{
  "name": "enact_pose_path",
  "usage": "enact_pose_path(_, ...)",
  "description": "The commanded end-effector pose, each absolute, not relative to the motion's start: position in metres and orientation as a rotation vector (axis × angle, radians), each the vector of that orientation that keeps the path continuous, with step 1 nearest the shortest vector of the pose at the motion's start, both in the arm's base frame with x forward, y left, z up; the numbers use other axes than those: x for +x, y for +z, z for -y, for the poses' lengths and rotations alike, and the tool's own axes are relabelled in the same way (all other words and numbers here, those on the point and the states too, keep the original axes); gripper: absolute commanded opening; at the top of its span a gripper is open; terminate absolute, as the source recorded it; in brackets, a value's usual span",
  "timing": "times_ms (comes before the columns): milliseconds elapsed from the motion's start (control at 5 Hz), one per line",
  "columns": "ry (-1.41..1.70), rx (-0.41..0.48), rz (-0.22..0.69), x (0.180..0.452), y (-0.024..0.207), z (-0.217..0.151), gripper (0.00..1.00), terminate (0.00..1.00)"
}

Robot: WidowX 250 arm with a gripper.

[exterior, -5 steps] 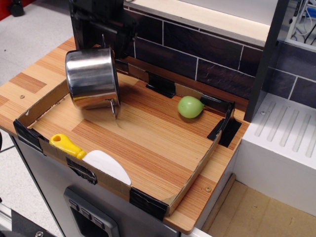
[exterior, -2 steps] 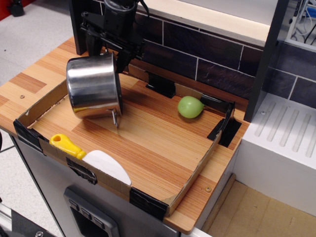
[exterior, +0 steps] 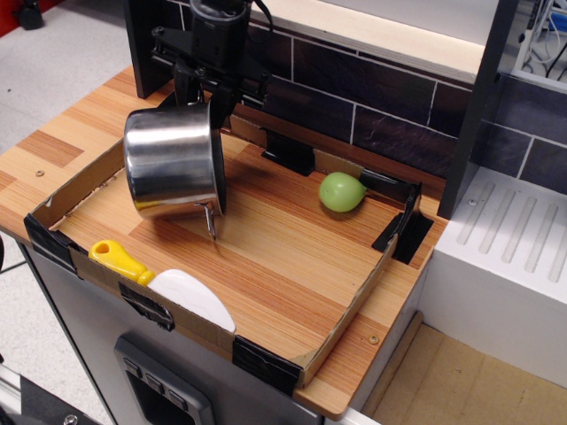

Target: Upright metal pot

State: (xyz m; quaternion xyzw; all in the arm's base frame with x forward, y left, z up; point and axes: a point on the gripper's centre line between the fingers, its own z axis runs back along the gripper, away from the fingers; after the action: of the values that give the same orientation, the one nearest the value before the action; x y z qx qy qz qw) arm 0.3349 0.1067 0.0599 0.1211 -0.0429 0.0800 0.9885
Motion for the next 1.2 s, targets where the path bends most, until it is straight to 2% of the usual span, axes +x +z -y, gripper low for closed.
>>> enact_pose_path(0,0.221,0.094,0.309,0.341,0.123,-0.120,0.00,0.00)
enact_pose_path(200,0.260,-0.063,0.355,0.341,0.132,-0.125,0.00,0.00)
enact_pose_path(400,0.290,-0.229,0.424,0.342,0.125,-0.131,0.00,0.00)
enact_pose_path(600,0.312,-0.353,0.500,0.345,0.121,-0.132,0.00,0.00)
enact_pose_path(800,0.333,-0.430,0.552,0.346,0.113,-0.132,0.00,0.00)
enact_pose_path(1000,0.337,-0.412,0.568,0.345,0.097,-0.131,0.00,0.00)
